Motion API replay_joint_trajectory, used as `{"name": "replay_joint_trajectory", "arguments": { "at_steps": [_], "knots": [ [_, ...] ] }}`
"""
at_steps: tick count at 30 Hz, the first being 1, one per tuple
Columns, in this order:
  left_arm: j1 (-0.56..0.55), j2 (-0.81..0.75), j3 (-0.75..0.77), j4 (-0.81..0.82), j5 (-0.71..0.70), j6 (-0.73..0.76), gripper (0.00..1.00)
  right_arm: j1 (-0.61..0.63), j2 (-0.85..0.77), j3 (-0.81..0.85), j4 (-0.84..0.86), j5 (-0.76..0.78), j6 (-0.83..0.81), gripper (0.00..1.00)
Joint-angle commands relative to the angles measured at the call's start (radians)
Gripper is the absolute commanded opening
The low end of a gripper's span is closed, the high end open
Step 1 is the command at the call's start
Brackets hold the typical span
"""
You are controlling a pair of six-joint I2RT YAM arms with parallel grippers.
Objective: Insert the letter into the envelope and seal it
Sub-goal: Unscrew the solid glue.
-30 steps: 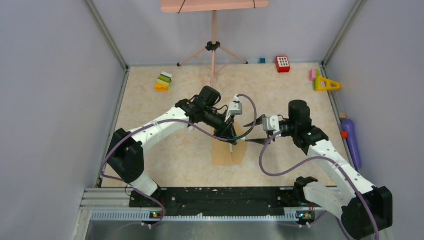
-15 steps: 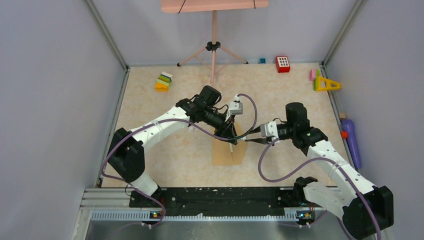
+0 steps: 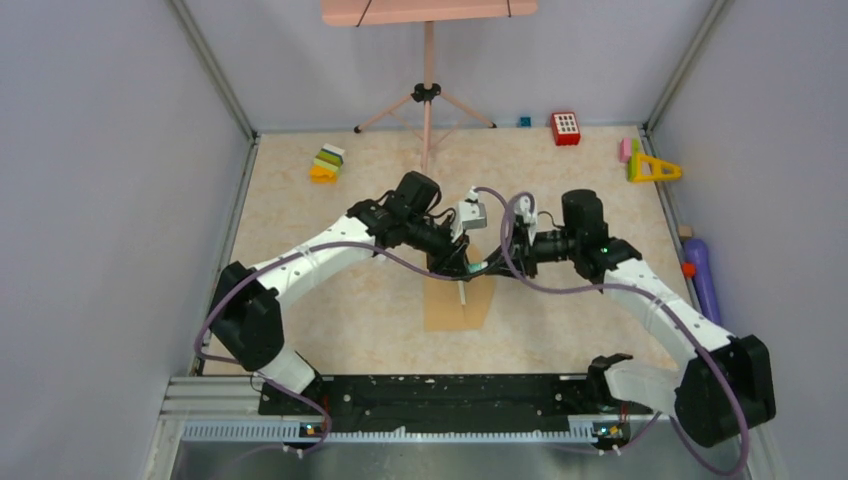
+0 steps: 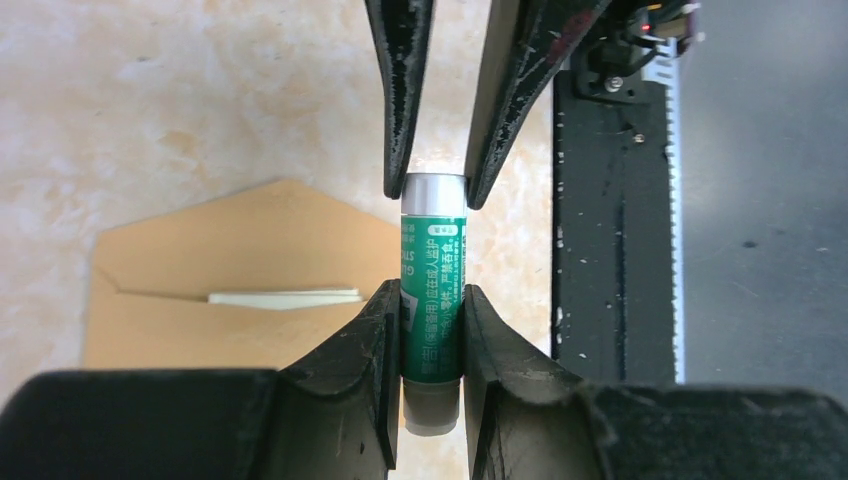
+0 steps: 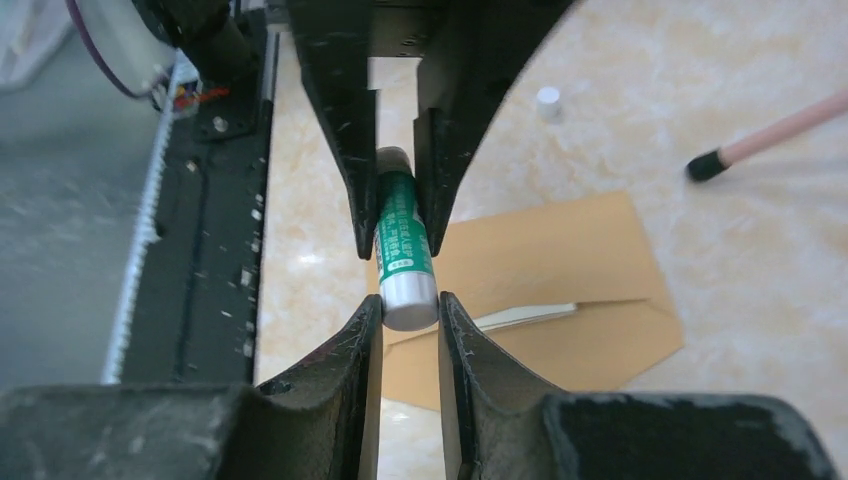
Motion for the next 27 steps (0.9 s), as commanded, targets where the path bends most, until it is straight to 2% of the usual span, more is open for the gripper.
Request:
{"name": "replay_joint_trajectory", "arguments": {
  "at_steps": [1, 4, 6, 11, 13, 16, 20, 22, 25, 27],
  "knots": [
    [0.007, -0.054, -0.015, 0.126, -0.185, -0.014, 0.0, 0.009, 0.093, 0.107, 0.004, -0.053, 0.432, 0.11],
    [0.007, -0.064, -0.02, 0.133, -0.201, -0.014, 0.0, -0.009, 0.174, 0.136, 0.022, -0.128, 0.644, 0.17],
    [0.006, -0.07, -0.023, 0.133, -0.2, -0.012, 0.0, -0.033, 0.209, 0.145, 0.053, -0.183, 0.727, 0.21],
    [0.006, -0.083, -0.034, 0.135, -0.18, -0.008, 0.0, -0.079, 0.23, 0.175, 0.02, -0.222, 0.692, 0.32],
    [0.008, -0.079, -0.032, 0.128, -0.145, -0.008, 0.0, -0.082, 0.216, 0.18, -0.014, -0.25, 0.619, 0.42],
    [0.008, -0.068, -0.021, 0.108, -0.072, -0.008, 0.0, -0.082, 0.143, 0.164, -0.046, -0.24, 0.396, 0.56],
    [0.008, -0.053, 0.002, 0.07, 0.041, 0.002, 0.0, -0.082, -0.039, 0.032, 0.092, -0.184, 0.168, 0.68],
    [0.008, -0.043, 0.008, 0.053, 0.088, 0.008, 0.0, -0.081, -0.127, -0.034, 0.19, -0.176, 0.079, 0.7],
    [0.007, -0.028, 0.012, 0.036, 0.153, 0.011, 0.0, -0.077, -0.111, -0.017, 0.119, -0.19, -0.099, 0.67],
    [0.008, -0.019, 0.014, 0.034, 0.182, 0.008, 0.0, -0.052, -0.122, -0.047, 0.154, -0.165, -0.143, 0.66]
  ]
}}
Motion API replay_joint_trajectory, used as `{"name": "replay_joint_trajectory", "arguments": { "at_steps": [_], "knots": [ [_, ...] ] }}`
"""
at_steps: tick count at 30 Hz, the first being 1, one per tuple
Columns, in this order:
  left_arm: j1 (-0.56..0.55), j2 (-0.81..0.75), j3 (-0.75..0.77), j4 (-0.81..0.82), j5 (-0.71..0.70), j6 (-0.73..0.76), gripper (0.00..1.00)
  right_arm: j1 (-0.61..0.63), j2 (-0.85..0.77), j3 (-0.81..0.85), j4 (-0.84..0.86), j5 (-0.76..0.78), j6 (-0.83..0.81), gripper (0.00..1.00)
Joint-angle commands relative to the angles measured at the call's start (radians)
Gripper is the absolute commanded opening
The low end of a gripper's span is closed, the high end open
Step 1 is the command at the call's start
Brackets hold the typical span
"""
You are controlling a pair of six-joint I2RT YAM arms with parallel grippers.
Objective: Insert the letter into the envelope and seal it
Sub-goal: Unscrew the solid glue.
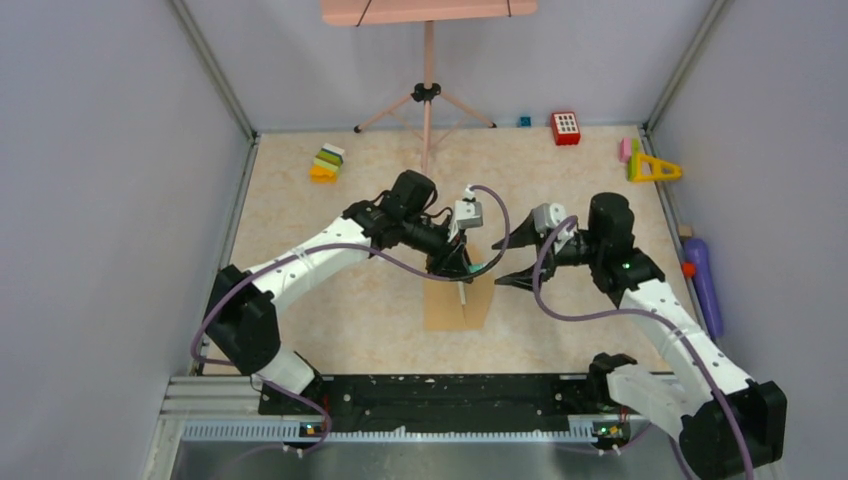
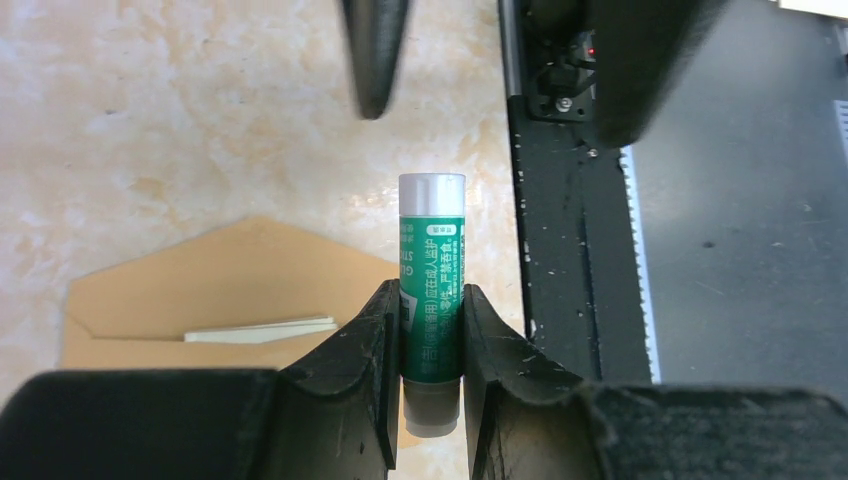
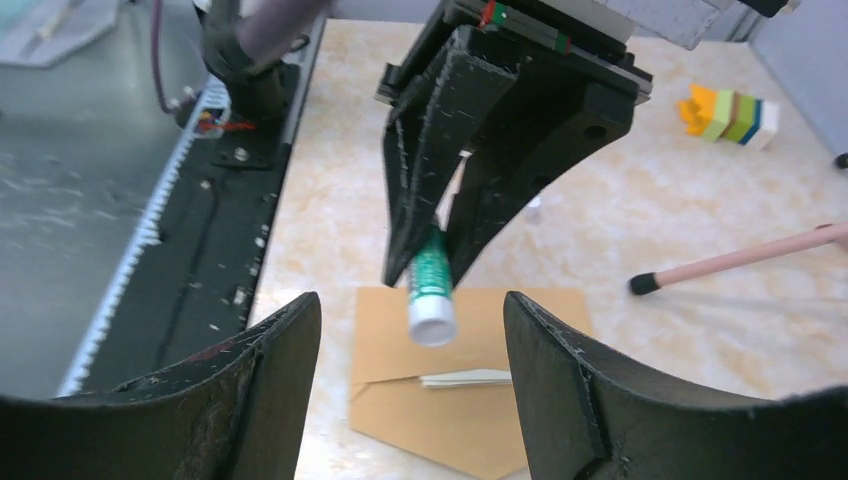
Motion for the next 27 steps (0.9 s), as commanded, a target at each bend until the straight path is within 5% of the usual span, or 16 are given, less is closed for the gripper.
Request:
{"name": "replay_joint_trajectory", "arguments": {
  "at_steps": [1, 15, 27],
  "knots": [
    [0.003, 0.026, 0.042, -0.009, 0.131, 0.006, 0.0, 0.042, 0.002, -0.049, 0.076, 0.036, -0.244, 0.65],
    [0.003, 0.064, 0.054, -0.003, 0.191, -0.015, 0.0, 0.155, -0.012, -0.086, 0.052, 0.125, -0.357, 0.47],
    [0.002, 0.069, 0.058, -0.009, 0.214, -0.017, 0.0, 0.174, -0.011, -0.085, -0.003, 0.132, -0.43, 0.43]
  ]
}}
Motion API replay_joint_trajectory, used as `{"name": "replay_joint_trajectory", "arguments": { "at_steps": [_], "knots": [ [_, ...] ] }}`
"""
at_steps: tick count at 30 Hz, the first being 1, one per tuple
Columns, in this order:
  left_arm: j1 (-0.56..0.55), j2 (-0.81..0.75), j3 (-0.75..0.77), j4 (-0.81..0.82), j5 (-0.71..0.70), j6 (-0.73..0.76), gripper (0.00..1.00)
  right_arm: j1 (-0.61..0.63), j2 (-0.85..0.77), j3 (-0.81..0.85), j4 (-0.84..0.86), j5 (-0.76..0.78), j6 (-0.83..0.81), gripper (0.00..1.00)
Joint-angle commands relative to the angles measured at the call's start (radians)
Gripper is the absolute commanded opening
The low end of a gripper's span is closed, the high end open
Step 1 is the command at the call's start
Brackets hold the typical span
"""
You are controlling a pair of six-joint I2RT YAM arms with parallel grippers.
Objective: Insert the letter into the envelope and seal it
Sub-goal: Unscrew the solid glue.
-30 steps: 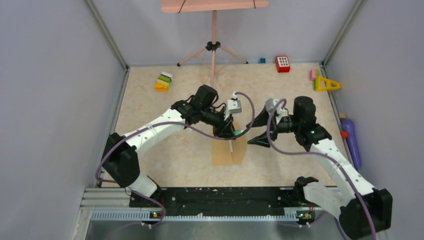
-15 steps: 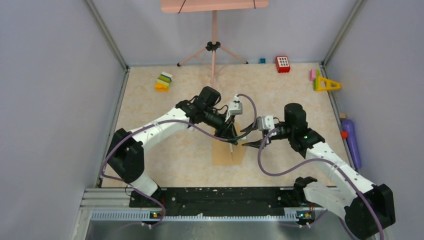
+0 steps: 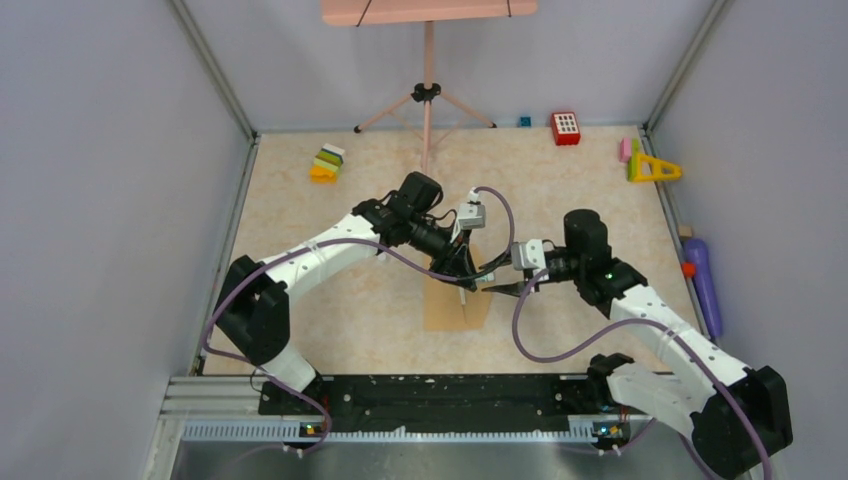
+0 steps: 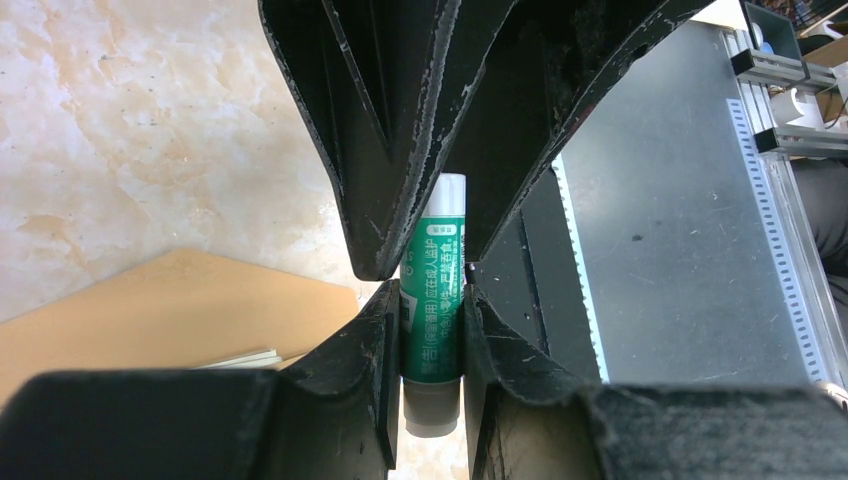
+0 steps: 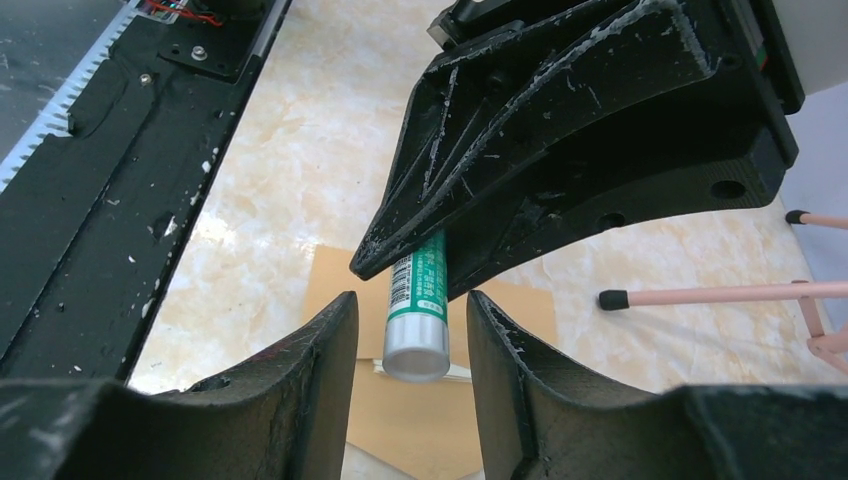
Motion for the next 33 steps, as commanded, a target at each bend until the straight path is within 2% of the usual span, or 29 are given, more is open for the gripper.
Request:
{"name": "replay_joint_trajectory", "arguments": {
  "at_steps": [1, 9, 20, 33],
  "knots": [
    [0.001, 0.003, 0.039, 0.003, 0.038, -0.007, 0.0, 0.018, -0.014, 0.003, 0.009, -0.014, -0.031, 0.42],
    [0.001, 0.003, 0.039, 0.003, 0.033, -0.007, 0.0, 0.03, -0.011, 0.001, 0.02, -0.032, -0.01, 0.34],
    [0.001, 0.006, 0.039, 0.003, 0.036, -0.002, 0.0, 0.038, -0.009, -0.001, 0.036, -0.036, 0.01, 0.34],
    [0.001, 0.005, 0.041, 0.006, 0.03, -0.002, 0.0, 0.043, -0.007, -0.012, 0.036, -0.042, 0.01, 0.13]
  ]
}}
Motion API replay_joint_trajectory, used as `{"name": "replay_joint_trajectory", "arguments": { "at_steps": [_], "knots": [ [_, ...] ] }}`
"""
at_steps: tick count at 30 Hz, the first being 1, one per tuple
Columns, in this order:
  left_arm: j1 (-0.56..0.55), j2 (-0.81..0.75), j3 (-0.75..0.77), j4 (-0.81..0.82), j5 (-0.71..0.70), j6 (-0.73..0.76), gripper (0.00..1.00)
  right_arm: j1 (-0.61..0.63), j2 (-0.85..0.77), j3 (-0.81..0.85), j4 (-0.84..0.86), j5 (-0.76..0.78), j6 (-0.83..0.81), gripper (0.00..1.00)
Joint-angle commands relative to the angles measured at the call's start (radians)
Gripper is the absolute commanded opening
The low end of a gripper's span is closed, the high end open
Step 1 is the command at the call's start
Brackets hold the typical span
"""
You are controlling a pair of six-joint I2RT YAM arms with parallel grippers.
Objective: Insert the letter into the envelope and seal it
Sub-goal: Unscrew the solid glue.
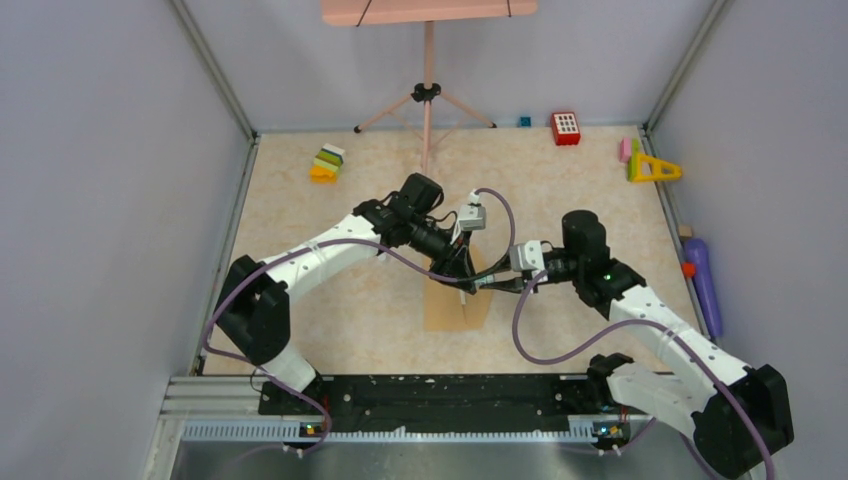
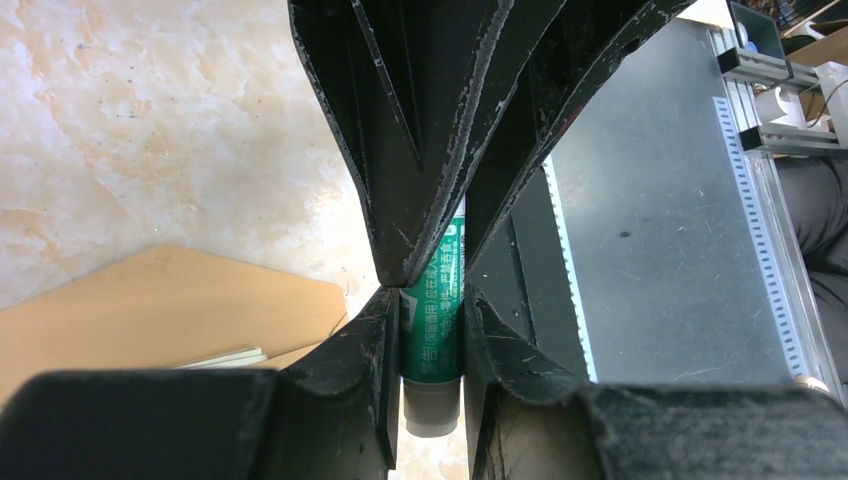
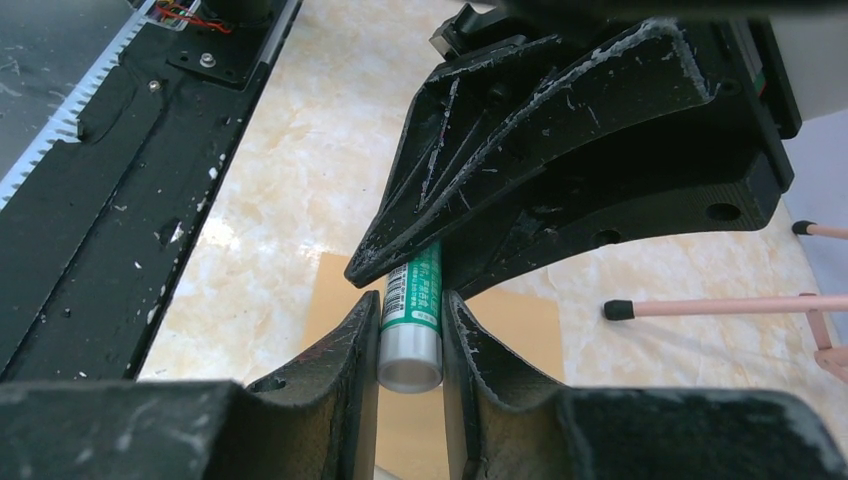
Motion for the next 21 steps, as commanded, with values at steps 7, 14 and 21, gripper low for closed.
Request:
{"name": "replay_joint_trajectory", "arguments": {
  "at_steps": [7, 14, 21],
  "knots": [
    [0.012, -0.029, 0.06, 0.018, -0.062, -0.001, 0.64, 0.022, -0.015, 0.016, -0.053, -0.001, -0.042, 0.0],
    [0.142, -0.146, 0.018, 0.099, -0.092, -0.062, 0.99, 0.022, -0.005, 0.022, -0.06, 0.087, -0.027, 0.0],
    [0.284, -0.154, -0.048, 0.095, -0.126, -0.056, 0.93, 0.022, 0.052, 0.056, -0.055, 0.228, 0.034, 0.0]
  ]
}}
